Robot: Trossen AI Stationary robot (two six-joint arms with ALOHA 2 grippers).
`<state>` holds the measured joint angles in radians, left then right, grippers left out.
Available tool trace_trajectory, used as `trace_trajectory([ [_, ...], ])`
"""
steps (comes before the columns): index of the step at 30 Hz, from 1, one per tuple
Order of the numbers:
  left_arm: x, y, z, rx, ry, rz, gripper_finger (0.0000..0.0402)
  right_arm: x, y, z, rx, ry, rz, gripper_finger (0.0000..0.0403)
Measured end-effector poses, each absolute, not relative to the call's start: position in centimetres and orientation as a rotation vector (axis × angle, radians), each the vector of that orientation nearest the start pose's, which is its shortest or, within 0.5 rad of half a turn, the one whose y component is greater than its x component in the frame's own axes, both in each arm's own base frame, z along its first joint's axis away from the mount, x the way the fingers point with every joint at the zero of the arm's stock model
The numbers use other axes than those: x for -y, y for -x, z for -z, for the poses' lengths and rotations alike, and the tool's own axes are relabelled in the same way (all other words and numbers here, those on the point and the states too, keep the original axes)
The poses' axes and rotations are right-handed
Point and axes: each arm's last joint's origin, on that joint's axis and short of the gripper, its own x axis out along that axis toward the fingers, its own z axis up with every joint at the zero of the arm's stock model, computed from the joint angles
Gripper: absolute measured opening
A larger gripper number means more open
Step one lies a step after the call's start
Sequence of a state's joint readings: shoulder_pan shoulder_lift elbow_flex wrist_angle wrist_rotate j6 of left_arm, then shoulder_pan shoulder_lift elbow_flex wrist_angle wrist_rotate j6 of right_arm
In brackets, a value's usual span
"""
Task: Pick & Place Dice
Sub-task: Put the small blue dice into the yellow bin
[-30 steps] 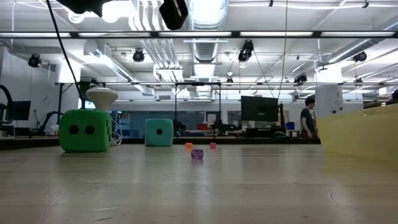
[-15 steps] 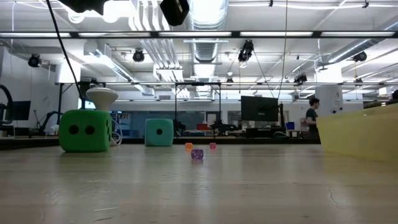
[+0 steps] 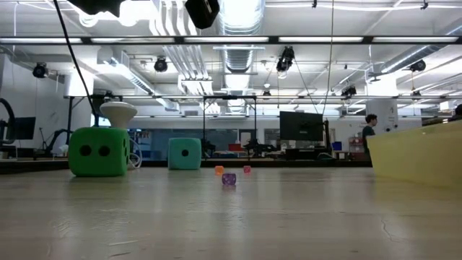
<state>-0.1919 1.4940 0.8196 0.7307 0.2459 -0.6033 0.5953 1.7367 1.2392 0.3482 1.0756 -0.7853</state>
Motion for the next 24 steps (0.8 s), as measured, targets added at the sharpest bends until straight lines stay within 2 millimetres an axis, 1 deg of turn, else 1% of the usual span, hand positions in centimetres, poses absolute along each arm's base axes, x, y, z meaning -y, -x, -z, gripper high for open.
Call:
trace_trajectory([
  [10, 6.87, -31.69, -26.63, -0.075, 0.591, 0.443, 0.0045, -19.66, -33.57, -28.77, -0.284, 0.879, 0.417, 0.0044],
  [21, 6.87, -31.68, -26.64, -0.078, 0.61, 0.442, 0.0048, -19.68, -33.56, -28.77, -0.283, 0.876, 0.417, 0.0043],
  [24, 6.84, -31.7, -26.64, -0.079, 0.629, 0.432, 0.0082, -19.72, -33.53, -28.75, -0.284, 0.874, 0.417, 0.0043],
])
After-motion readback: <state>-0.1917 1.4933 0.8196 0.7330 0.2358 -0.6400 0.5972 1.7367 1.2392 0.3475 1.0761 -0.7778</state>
